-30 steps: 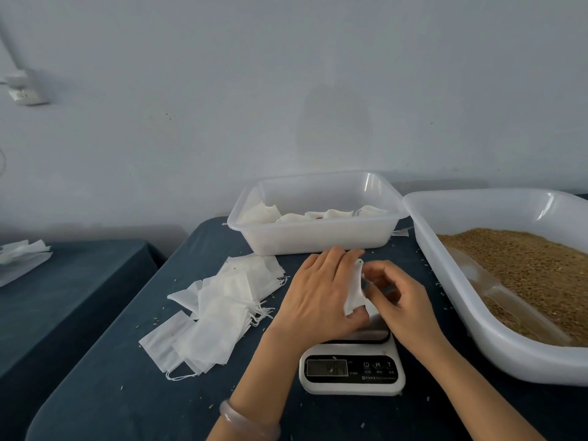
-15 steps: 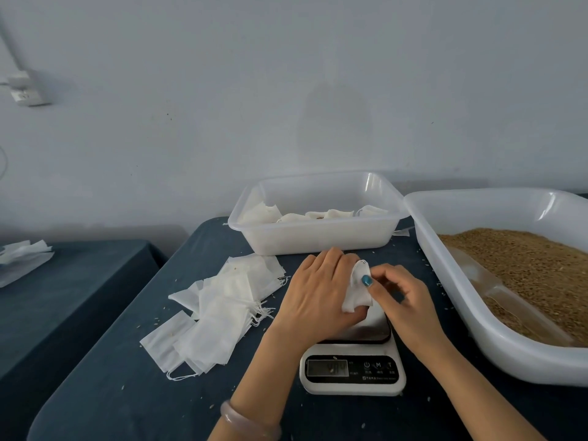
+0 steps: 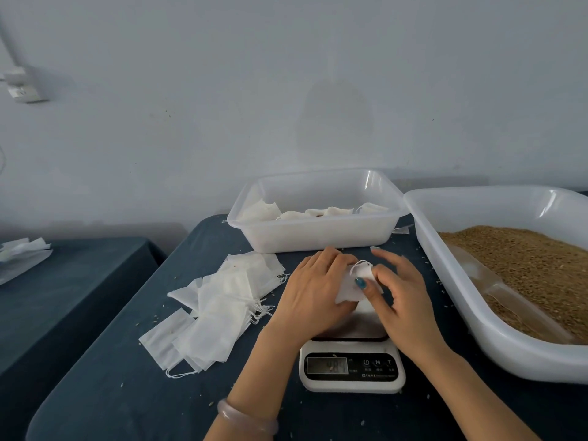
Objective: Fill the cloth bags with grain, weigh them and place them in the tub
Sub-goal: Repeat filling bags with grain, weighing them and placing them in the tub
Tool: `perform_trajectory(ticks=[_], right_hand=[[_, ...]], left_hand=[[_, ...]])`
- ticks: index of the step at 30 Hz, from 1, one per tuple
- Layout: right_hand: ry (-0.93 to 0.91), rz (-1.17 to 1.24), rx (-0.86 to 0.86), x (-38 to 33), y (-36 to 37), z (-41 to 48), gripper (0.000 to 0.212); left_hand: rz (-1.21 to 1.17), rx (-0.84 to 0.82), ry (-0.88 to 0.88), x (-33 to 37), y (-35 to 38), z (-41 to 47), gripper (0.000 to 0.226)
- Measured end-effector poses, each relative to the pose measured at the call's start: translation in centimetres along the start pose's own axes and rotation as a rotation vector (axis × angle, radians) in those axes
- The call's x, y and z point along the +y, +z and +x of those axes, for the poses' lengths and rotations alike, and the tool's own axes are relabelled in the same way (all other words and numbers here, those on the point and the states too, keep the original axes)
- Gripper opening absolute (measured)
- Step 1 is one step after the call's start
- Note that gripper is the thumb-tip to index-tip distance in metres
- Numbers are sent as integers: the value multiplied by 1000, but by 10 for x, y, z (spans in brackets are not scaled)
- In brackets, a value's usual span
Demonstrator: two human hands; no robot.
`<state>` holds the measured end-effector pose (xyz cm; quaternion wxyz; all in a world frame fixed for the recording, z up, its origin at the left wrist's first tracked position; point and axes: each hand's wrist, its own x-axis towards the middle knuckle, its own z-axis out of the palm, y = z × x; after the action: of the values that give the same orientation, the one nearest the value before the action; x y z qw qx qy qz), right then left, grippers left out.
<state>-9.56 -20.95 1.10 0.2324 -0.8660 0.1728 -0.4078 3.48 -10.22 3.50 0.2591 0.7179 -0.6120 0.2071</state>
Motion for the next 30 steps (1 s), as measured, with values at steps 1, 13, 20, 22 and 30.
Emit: perform_trajectory(ticks=[1,13,20,22,30], right_hand=[[-18,-29,17,2,1,0,32],[-182,-48,84,2,1,2,32],[-199,-38,125,-3,-4,1,36],[-186,41,180,-4,-6,0,37],[-35,134,262,-11,-6,-4,19]], left_hand=[[-2,-1,0,-1,0,0,44],[-30,26,-69,-2,-3,-1,42],[-26,35,-103,-7,-3,-2,41],[-43,47,-136,-10,-2,-3,41],[-69,50,-211,-15,2,-3,38]])
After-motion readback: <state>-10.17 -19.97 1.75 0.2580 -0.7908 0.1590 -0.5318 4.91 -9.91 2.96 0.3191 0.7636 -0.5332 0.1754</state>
